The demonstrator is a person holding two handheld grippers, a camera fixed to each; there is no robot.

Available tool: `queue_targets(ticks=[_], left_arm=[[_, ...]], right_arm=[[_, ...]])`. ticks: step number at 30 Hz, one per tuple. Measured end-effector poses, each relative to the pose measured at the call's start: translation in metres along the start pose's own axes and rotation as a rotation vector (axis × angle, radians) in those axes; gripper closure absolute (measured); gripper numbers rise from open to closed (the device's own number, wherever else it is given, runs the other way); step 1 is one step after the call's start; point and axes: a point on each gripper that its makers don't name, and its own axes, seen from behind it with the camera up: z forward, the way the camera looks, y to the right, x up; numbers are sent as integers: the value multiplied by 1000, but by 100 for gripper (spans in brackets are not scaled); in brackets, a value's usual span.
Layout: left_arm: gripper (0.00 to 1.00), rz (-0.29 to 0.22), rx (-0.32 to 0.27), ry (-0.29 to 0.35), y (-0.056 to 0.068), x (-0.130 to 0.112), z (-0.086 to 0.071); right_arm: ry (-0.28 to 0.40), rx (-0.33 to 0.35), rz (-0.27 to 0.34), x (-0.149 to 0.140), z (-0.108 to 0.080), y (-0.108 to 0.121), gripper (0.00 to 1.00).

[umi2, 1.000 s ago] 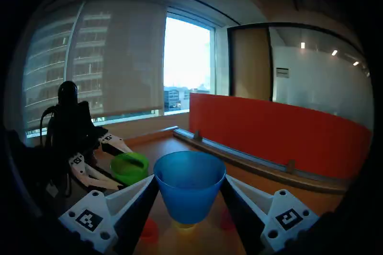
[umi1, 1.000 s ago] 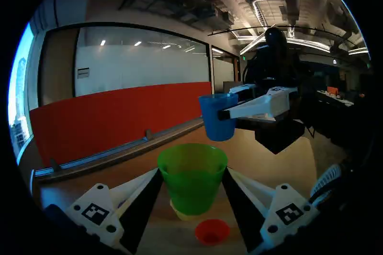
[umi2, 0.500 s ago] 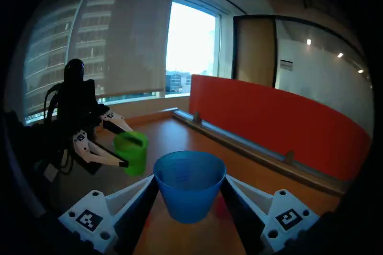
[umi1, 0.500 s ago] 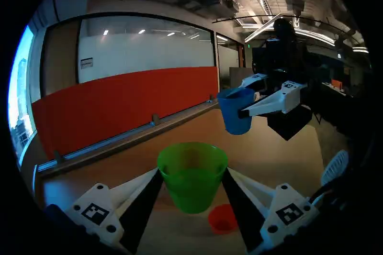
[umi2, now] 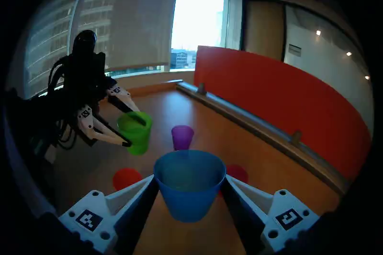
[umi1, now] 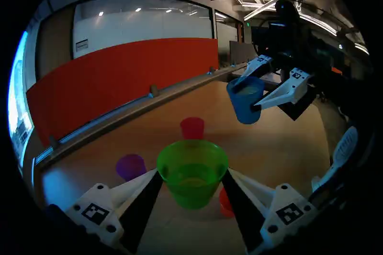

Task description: Pour water

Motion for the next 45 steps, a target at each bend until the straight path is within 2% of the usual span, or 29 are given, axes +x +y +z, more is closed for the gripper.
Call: queue_targets(ticks=[6,15,30,45], left_arm=[[16,2,-16,-71,-4,-25,12],[16,-2,-31,-133,-12,-51,30],[15,-16,-40,-190,-21,-78,54],[15,-24,-58,-219,-21,-94,64]], right_arm=[[-63,31,-11,-28,14,-3,11],[-118,60,9,-59,36,-5,11],[-220,93,15,-106,60,-11,11],[-260,108,24,-125,73,-15,10]])
